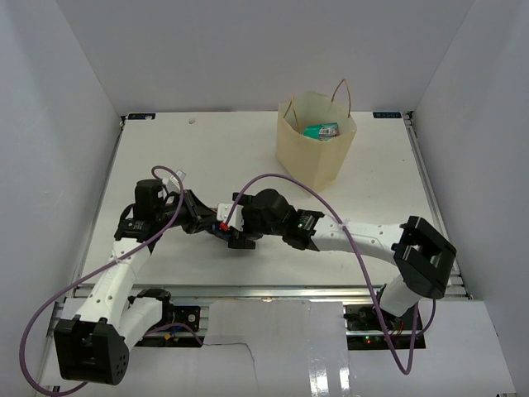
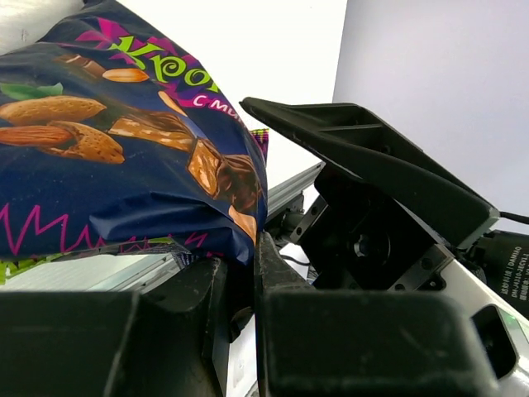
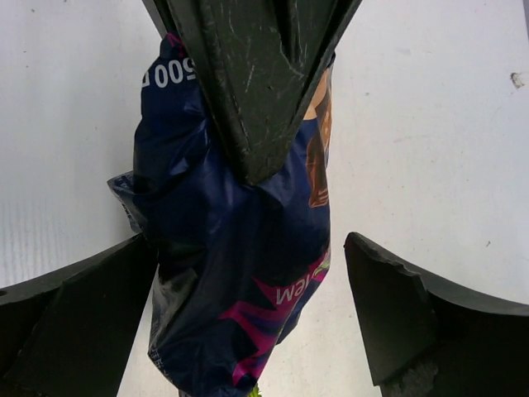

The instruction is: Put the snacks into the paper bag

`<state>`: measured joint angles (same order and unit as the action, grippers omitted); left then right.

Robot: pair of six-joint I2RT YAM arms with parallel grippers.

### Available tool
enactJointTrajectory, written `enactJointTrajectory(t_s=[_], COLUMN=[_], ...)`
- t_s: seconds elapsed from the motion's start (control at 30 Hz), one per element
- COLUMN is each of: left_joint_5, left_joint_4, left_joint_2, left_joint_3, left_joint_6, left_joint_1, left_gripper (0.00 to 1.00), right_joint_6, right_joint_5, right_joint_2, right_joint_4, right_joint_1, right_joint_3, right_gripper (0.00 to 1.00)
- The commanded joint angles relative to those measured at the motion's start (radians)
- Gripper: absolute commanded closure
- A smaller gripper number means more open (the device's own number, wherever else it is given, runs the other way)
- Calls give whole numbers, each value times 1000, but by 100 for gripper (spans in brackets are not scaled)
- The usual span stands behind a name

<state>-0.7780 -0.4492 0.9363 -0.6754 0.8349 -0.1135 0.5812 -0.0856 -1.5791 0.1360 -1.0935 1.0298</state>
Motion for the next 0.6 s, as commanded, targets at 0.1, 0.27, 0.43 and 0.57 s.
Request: enactJointTrajectory(t_s=[0.1,0.27,0.43,0.57], left_joint_5=[-109,-113,-75,-3], left_joint_4=[70,69,44,-69], left_joint_2=[-62,-65,-76,-70], left_joint_3=[-84,-101,-148,-248], left_joint_6=[35,43,50,-5], left_joint_1=[-6,-6,-6,-6], left_gripper=[100,100,79,49], right_joint_6=[-14,-34,-26,-12], right_joint_5=[-6,-110,-170,-346], right_joint_2=[-44,-48,-16,14], right_joint_4=[80,33,-18,-123], right_joint_1=[-5,-3,15,70], right_joint_3=[39,64,75,110], right_gripper=[16,56,80,90])
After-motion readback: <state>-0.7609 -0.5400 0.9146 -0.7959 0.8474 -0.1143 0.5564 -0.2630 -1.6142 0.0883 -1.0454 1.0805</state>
